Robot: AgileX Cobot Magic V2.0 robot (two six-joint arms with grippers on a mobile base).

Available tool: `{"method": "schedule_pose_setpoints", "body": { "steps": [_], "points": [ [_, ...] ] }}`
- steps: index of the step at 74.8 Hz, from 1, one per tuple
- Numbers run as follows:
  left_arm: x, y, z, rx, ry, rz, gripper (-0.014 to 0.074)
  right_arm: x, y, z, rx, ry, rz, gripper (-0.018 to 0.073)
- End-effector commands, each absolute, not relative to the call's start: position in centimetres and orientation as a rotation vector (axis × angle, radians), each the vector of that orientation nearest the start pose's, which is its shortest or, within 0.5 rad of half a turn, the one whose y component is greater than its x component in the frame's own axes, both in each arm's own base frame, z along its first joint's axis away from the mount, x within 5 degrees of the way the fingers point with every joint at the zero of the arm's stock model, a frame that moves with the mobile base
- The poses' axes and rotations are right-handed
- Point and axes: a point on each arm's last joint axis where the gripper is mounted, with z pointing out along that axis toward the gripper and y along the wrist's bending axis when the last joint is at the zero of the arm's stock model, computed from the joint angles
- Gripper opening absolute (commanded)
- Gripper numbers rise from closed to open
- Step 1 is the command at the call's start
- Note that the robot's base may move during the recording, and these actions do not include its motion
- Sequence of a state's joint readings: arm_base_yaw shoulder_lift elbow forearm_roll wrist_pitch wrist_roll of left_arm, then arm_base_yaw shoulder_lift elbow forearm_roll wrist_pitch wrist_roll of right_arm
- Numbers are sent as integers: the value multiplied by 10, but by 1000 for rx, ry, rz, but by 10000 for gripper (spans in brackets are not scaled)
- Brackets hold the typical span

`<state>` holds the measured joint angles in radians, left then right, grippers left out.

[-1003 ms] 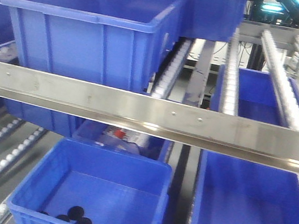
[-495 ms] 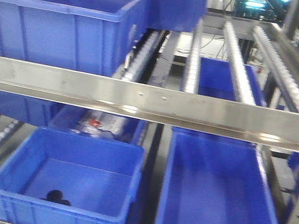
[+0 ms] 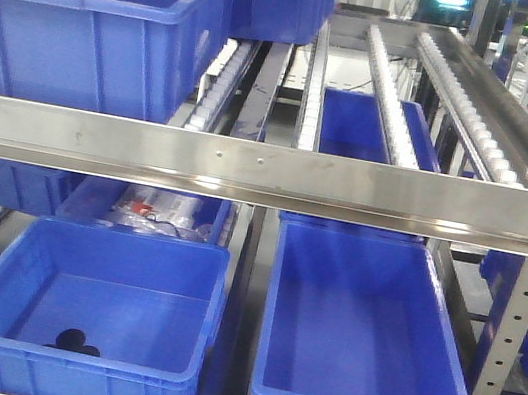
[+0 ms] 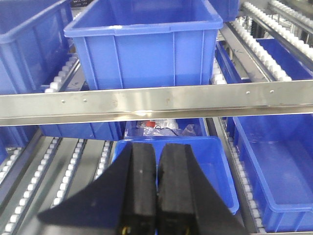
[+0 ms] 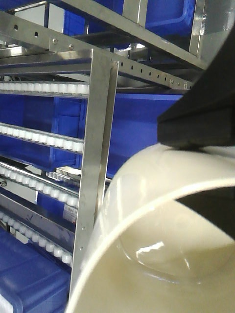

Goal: Move white bin to right shelf second layer
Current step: 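Drive up close to the shelf's second roller layer with the bin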

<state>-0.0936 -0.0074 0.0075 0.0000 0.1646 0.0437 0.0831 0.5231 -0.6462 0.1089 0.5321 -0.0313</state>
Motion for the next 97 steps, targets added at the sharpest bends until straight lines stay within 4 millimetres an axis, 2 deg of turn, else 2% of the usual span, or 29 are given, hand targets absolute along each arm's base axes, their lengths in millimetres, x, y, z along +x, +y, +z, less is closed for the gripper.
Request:
{"method": "schedule_pose_setpoints", "body": {
  "steps": [1,97],
  "points": [
    [56,-6,192,108,1580,-47,85,102,12,361,-43,1763,148,56],
    [56,-6,192,108,1580,-47,85,102,12,361,-43,1765,148,56]
  ]
}}
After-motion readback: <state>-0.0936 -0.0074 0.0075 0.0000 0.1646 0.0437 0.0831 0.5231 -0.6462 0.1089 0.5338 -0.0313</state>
